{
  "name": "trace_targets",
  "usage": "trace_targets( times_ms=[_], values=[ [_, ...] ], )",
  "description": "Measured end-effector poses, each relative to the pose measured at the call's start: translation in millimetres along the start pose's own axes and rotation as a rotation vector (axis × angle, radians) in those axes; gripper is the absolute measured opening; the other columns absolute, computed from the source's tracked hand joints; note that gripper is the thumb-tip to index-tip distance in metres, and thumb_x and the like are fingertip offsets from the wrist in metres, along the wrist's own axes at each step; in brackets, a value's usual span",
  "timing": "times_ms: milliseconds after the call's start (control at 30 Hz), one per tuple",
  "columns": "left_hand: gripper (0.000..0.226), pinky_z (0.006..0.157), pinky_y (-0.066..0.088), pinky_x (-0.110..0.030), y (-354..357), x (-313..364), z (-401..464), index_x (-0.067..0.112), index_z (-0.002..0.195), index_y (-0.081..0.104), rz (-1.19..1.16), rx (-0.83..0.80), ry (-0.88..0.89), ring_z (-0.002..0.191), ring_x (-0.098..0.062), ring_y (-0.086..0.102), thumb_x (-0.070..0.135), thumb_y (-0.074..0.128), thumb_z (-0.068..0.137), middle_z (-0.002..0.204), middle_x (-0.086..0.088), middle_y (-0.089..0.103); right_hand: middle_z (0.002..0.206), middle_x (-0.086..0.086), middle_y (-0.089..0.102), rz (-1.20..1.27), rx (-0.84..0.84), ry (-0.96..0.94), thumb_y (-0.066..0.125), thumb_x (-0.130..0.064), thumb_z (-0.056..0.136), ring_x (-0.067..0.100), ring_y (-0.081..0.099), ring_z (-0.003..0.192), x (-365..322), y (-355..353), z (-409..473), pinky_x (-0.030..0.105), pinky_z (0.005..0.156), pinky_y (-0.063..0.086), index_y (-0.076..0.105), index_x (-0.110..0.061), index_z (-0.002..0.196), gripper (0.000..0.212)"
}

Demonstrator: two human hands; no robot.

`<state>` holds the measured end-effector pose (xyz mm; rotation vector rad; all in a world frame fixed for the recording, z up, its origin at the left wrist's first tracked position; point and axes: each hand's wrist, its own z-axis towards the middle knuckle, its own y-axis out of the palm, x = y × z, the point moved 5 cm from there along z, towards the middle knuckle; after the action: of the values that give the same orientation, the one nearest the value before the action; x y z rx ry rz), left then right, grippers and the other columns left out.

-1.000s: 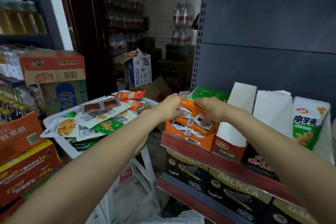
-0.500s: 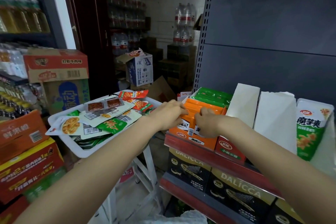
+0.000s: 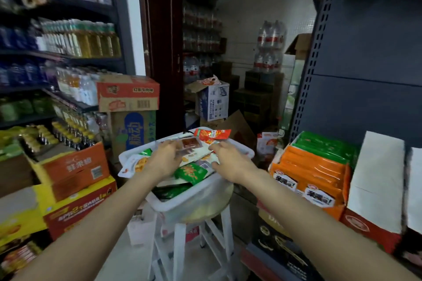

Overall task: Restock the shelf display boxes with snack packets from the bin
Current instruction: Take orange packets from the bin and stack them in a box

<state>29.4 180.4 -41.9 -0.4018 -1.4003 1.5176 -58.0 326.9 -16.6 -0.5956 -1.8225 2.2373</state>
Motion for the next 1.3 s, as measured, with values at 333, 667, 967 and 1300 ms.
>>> trace_targets(
  times_ms=[333, 667, 967, 1300],
  values=[
    [0.093, 0.115, 0.013, -0.031, 13, -42, 66, 0.009, 0.151, 0.007, 0.195, -0.333, -0.045, 0.146, -0.026, 0.006, 0.053, 0.057, 0.086, 0.158, -0.010, 0.006, 0.159, 0.004, 0.005, 0.069, -0.175, 0.036, 0.062, -0.037, 0.088, 0.025, 0.009, 0.145, 5, 52, 106, 0.036, 0.116, 0.015, 0.003, -0.019, 0.152, 0.088],
    [0.081, 0.101, 0.039, -0.040, 36, -76, 104, 0.016, 0.142, 0.033, 0.242, -0.387, -0.120, 0.122, -0.030, 0.043, 0.066, 0.052, 0.081, 0.135, -0.012, 0.042, 0.144, 0.010, 0.040, -0.032, -0.394, 0.029, 0.058, -0.049, 0.088, 0.026, 0.040, 0.130, 24, 63, 114, 0.032, 0.101, 0.036, 0.036, -0.010, 0.142, 0.071],
    [0.075, 0.082, 0.042, -0.033, 38, -79, 100, 0.007, 0.114, 0.056, 0.190, -0.373, -0.224, 0.099, -0.026, 0.051, 0.071, 0.055, 0.075, 0.106, -0.010, 0.054, 0.123, 0.008, 0.059, -0.033, -0.370, 0.047, 0.059, -0.050, 0.086, 0.022, 0.054, 0.110, 23, 72, 117, 0.034, 0.091, 0.047, 0.053, -0.010, 0.128, 0.059],
    [0.079, 0.098, 0.036, -0.046, 19, -49, 93, 0.007, 0.125, 0.037, 0.257, -0.039, -0.326, 0.123, -0.034, 0.039, 0.045, 0.078, 0.069, 0.128, -0.013, 0.046, 0.131, 0.010, 0.050, -0.032, -0.333, 0.035, 0.058, -0.049, 0.088, 0.026, 0.048, 0.119, 21, 77, 114, 0.035, 0.095, 0.042, 0.044, -0.011, 0.134, 0.061]
  ],
)
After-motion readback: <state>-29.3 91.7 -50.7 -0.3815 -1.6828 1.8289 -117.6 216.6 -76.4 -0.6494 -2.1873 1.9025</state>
